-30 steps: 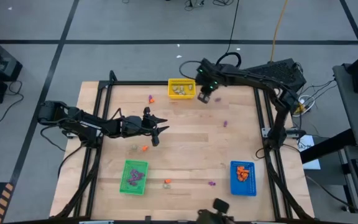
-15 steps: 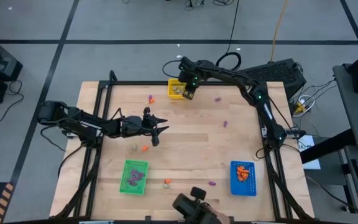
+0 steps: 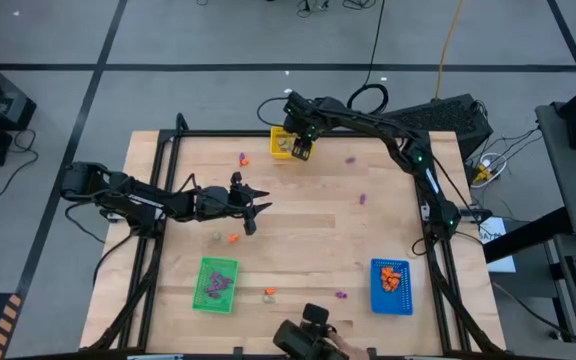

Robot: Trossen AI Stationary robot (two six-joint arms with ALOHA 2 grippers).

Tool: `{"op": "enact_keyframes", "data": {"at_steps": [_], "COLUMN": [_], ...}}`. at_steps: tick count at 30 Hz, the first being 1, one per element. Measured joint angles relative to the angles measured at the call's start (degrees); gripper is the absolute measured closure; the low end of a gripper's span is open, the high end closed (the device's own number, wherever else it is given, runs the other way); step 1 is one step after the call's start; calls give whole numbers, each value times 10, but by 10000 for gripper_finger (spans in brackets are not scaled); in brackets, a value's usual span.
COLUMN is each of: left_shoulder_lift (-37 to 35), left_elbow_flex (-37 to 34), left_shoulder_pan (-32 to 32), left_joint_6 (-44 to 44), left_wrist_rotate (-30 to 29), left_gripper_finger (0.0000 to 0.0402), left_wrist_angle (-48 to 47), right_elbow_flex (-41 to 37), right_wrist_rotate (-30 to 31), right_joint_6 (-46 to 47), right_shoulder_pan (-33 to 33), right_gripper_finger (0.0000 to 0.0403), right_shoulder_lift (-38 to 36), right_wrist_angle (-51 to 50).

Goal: Sort Halloween decoration
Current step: Put the purple skeleton toy into the green bin

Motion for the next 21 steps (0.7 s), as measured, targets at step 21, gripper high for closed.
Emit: {"op": "enact_keyframes", "data": {"at_steps": [21], "left_shoulder_lift": [0], "left_elbow_flex": [0], "left_shoulder_pan": [6], "left_joint_6": [5], "left_wrist_rotate": [-2], "left_gripper_finger": [259], "left_wrist_angle": [-9], "right_elbow_flex": [-339], "right_wrist_rotate": [-12], "right_joint_6": [109], "right_shoulder_pan": [34], "right_gripper_finger": [402], "right_shoulder_lift": [-226], "right_wrist_angle": [331]}}
